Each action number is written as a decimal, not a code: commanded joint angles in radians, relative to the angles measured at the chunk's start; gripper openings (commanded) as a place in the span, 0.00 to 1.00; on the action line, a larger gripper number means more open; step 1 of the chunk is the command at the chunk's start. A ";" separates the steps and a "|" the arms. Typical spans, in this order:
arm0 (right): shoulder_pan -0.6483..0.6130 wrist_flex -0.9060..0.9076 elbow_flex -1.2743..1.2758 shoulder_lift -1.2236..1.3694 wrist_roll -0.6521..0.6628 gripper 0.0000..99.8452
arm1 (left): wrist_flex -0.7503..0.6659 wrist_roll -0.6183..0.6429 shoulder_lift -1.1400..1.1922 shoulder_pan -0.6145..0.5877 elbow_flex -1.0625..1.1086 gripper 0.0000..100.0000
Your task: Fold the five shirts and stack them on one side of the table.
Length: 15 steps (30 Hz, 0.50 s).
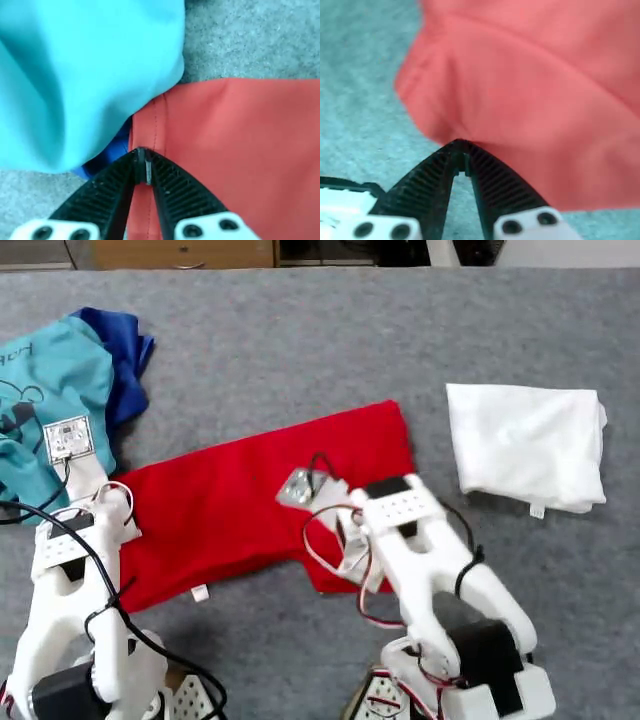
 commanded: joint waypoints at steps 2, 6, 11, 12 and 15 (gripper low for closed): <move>-0.050 0.015 0.048 -0.102 0.044 0.00 | -0.009 -0.011 0.001 0.009 -0.005 0.02; -0.018 0.023 0.048 -0.131 0.095 0.00 | -0.009 -0.011 0.001 0.009 -0.005 0.02; 0.110 0.117 -0.091 -0.134 0.176 0.00 | -0.009 -0.011 0.001 0.009 -0.005 0.02; 0.122 0.144 -0.116 -0.134 0.212 0.00 | -0.009 -0.011 0.001 0.011 -0.005 0.02; 0.127 0.189 -0.151 -0.147 0.370 0.01 | -0.009 -0.011 0.001 0.011 -0.005 0.02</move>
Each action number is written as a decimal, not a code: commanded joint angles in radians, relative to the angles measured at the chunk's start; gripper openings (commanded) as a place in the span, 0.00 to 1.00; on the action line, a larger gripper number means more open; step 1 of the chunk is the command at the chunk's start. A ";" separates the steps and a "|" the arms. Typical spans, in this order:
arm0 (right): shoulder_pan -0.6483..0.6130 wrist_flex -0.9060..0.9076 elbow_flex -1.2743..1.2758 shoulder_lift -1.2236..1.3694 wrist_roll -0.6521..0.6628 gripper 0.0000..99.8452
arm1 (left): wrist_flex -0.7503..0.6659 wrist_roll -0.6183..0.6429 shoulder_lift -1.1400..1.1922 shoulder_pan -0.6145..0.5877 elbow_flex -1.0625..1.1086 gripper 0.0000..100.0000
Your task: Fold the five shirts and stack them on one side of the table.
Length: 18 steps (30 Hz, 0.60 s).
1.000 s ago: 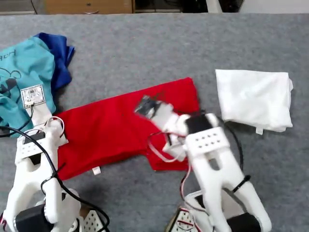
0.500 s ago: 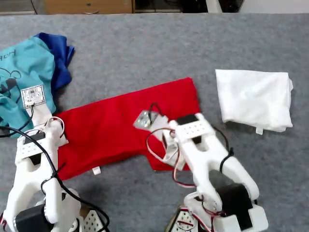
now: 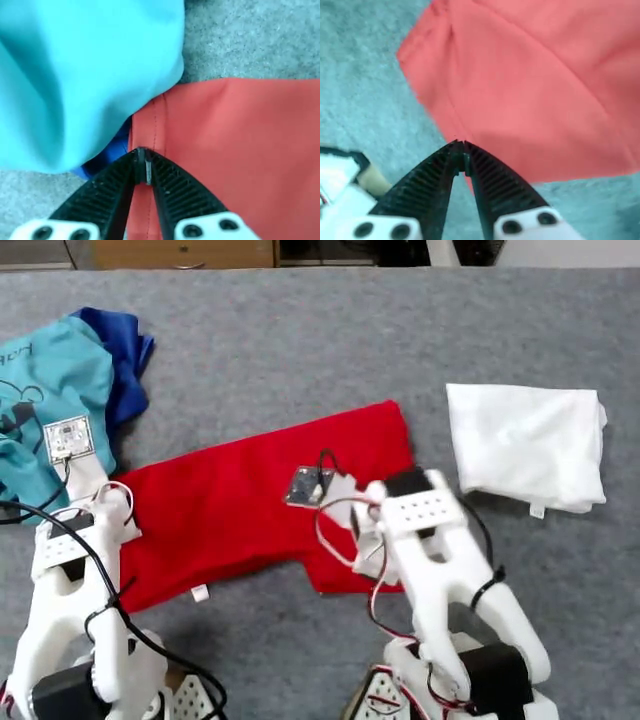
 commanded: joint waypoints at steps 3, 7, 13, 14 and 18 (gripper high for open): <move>-0.005 0.046 -0.061 -0.081 0.238 0.02 | -0.009 -0.011 0.001 0.009 -0.003 0.02; -0.058 0.061 -0.005 -0.128 0.290 0.15 | -0.009 -0.011 0.001 0.009 0.003 0.02; -0.084 -0.083 0.180 -0.173 0.302 0.21 | -0.009 -0.011 0.001 0.009 -0.002 0.02; -0.084 -0.098 0.206 -0.173 0.301 0.21 | -0.009 -0.011 0.001 0.009 -0.002 0.02; -0.079 -0.187 0.306 -0.173 0.301 0.21 | -0.011 -0.011 0.001 0.009 -0.003 0.02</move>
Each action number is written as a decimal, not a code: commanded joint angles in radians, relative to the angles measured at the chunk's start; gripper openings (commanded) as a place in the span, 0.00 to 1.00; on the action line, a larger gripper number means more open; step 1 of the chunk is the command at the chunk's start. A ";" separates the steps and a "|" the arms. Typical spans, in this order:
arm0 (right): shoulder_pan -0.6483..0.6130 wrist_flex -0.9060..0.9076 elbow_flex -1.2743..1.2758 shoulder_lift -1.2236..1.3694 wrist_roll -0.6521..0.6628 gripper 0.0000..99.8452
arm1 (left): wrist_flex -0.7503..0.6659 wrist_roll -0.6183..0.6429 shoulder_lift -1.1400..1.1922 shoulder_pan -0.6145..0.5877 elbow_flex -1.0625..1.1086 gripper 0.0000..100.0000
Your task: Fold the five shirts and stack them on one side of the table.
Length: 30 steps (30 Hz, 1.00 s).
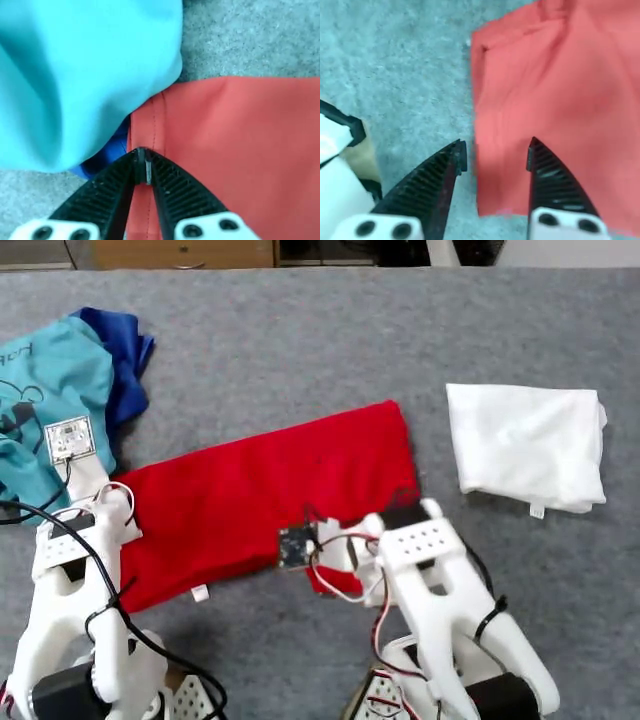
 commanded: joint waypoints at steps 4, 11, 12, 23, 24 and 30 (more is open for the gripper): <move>-0.013 -0.098 0.074 -0.021 0.008 0.21 | -0.011 -0.011 0.001 0.008 -0.008 0.02; -0.013 -0.189 0.102 -0.018 -0.011 0.21 | -0.011 -0.011 0.001 0.008 -0.008 0.02; -0.013 -0.198 0.108 -0.018 -0.011 0.21 | -0.011 -0.011 0.001 0.008 -0.008 0.02; -0.007 -0.206 0.114 -0.018 -0.011 0.08 | -0.011 -0.011 -0.001 0.006 -0.002 0.02; -0.007 -0.206 0.114 -0.019 -0.012 0.07 | -0.011 -0.012 -0.001 0.006 -0.003 0.02; 0.038 -0.238 0.101 -0.021 -0.060 0.00 | -0.011 -0.012 -0.001 0.008 -0.005 0.02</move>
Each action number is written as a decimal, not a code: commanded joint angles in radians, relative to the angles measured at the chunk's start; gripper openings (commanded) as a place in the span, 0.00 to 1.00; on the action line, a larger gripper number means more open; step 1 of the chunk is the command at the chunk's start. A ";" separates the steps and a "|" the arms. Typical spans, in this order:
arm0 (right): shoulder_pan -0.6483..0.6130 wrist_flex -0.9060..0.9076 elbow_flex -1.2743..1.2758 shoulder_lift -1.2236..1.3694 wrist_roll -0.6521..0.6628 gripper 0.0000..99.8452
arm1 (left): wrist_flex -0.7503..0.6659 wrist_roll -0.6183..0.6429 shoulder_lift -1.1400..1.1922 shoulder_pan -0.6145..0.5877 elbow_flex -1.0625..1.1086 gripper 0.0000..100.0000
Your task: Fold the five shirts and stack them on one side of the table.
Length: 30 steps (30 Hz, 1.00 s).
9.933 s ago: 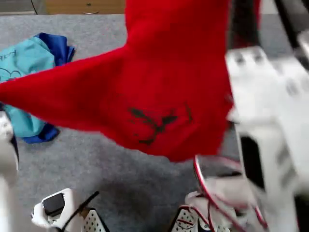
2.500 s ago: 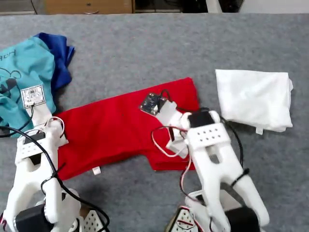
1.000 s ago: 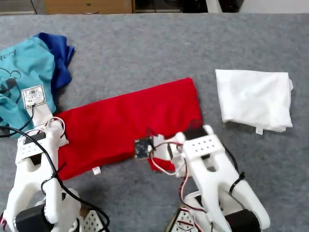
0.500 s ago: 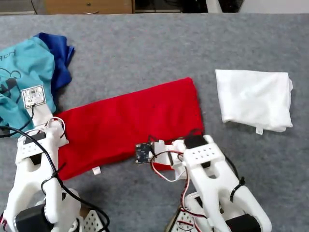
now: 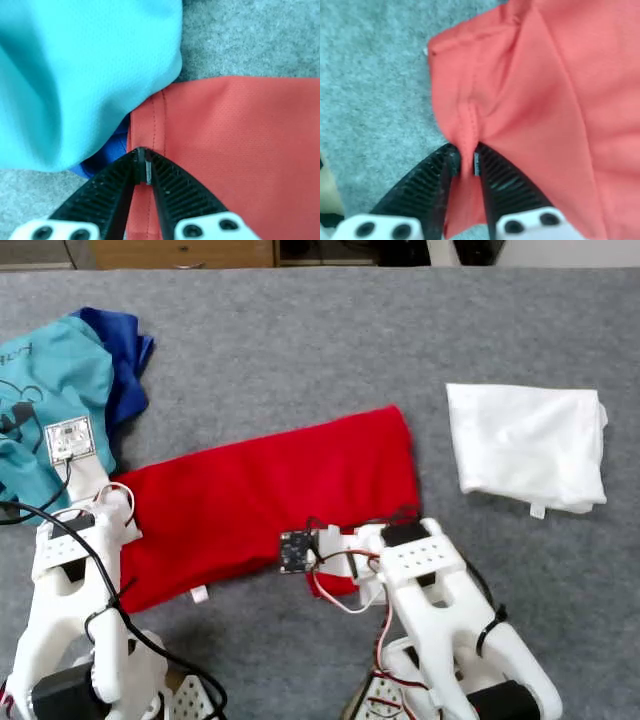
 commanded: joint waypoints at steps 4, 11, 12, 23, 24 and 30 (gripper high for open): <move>0.076 0.003 -0.099 0.005 -0.095 0.00 | -0.011 -0.006 -0.001 0.009 -0.008 0.02; 0.048 0.143 -0.437 0.107 -0.092 0.00 | -0.011 -0.006 0.001 0.012 -0.009 0.02; 0.036 0.143 -0.484 0.156 -0.087 0.00 | -0.011 -0.006 0.001 0.012 -0.009 0.02; 0.004 0.301 -1.175 0.800 0.003 0.00 | -0.011 -0.006 0.001 0.014 -0.009 0.02; 0.002 0.325 -1.230 0.834 0.023 0.00 | -0.011 -0.006 0.001 0.014 -0.009 0.02; -0.012 0.473 -1.495 1.000 0.071 0.12 | 0.005 -0.084 0.001 0.025 -0.008 0.02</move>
